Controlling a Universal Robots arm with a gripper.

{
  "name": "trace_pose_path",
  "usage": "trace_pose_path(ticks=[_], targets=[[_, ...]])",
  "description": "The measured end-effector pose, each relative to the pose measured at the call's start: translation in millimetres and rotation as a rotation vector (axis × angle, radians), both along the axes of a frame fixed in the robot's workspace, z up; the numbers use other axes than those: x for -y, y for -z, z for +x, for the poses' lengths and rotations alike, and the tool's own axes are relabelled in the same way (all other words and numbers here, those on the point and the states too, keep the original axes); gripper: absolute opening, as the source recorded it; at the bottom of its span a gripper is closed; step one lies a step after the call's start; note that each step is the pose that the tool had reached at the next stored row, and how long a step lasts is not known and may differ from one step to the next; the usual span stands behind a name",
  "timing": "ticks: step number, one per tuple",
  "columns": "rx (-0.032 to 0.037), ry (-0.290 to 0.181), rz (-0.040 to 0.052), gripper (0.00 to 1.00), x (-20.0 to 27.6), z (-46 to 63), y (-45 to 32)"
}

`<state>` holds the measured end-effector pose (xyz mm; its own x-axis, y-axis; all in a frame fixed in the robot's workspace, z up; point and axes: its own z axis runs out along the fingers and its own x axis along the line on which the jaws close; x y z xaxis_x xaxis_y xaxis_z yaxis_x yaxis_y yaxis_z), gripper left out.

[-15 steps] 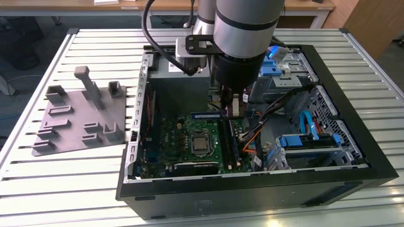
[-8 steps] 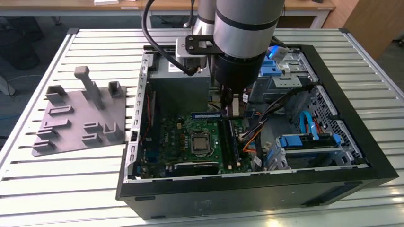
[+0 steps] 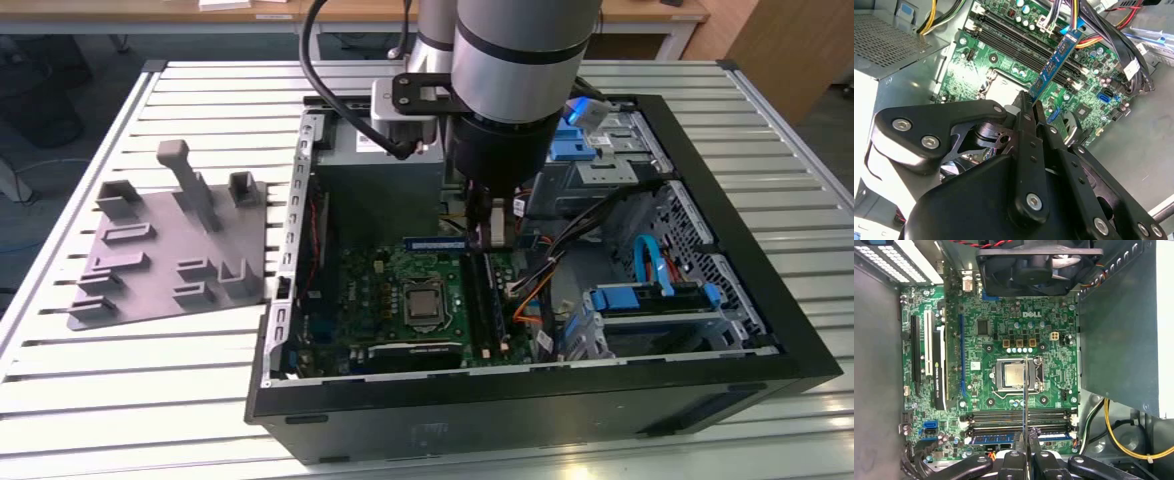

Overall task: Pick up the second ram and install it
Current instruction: 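Insert the second ram into the second slot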

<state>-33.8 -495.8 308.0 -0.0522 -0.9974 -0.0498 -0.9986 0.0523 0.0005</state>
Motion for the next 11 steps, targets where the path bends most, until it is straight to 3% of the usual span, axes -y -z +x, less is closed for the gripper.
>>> trace_pose_path(ticks=[11], targets=[[0.0000, 0.137, 0.0000, 0.14, 0.0, 0.0, 0.4]])
